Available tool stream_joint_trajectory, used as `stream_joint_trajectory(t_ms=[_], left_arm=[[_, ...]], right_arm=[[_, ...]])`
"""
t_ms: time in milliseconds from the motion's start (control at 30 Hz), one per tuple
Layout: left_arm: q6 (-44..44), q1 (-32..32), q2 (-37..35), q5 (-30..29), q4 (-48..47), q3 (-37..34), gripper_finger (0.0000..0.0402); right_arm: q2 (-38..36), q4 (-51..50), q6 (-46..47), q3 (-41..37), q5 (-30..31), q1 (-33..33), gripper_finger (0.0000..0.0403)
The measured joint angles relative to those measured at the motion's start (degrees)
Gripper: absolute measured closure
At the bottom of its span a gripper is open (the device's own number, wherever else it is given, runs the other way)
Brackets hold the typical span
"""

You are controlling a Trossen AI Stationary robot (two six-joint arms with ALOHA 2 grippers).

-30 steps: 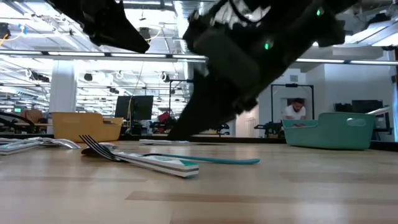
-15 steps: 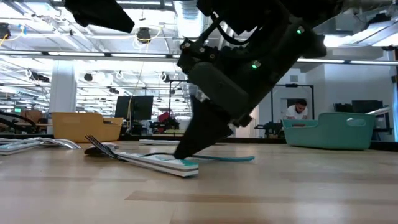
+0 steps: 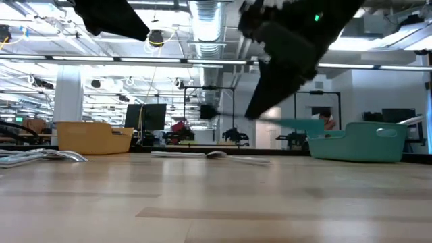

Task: Sort silverware by color (type)
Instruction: Put the blue fork into the yellow bin

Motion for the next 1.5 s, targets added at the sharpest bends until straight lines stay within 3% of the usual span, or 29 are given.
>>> stream_joint_trajectory(t_ms=[233,500,667,800,967,1133,1267,1500], left_arm=[[0.83,0.09,0.02,-0.17,4.94,-0.46,0.0264],[1.30,0.41,0.21,-5.02,12.57,-0.46,0.0264],[7.25,5.43,4.04,-2.06,20.42,-0.44,0.0253],[13.75,11.98,8.82,8.37,29.45,-0.44,0.0236],[23.32,17.41,12.56,19.85,40.95,-0.46,0.0214],[31.11,18.99,13.00,24.84,47.93,-0.46,0.0211],[32.92,20.31,13.00,25.12,47.21,-0.46,0.0251],[29.30,23.47,13.07,24.13,39.51,-0.44,0.0372]], right_arm=[[-5.70,1.85,0.52,0.02,7.91,0.62,0.0398],[-6.58,8.11,3.18,0.09,28.63,0.60,0.0397],[-6.58,12.90,-1.44,0.09,34.68,0.66,0.0397],[-6.58,15.77,-8.10,0.09,33.99,0.66,0.0397],[-6.58,19.40,-17.20,0.09,25.02,0.06,0.0396],[-6.58,19.77,-19.93,0.09,21.07,-2.07,0.0396],[-6.58,19.76,-20.89,0.09,20.76,-4.46,0.0396],[-7.48,20.97,-23.76,0.17,17.26,-9.00,0.0396]])
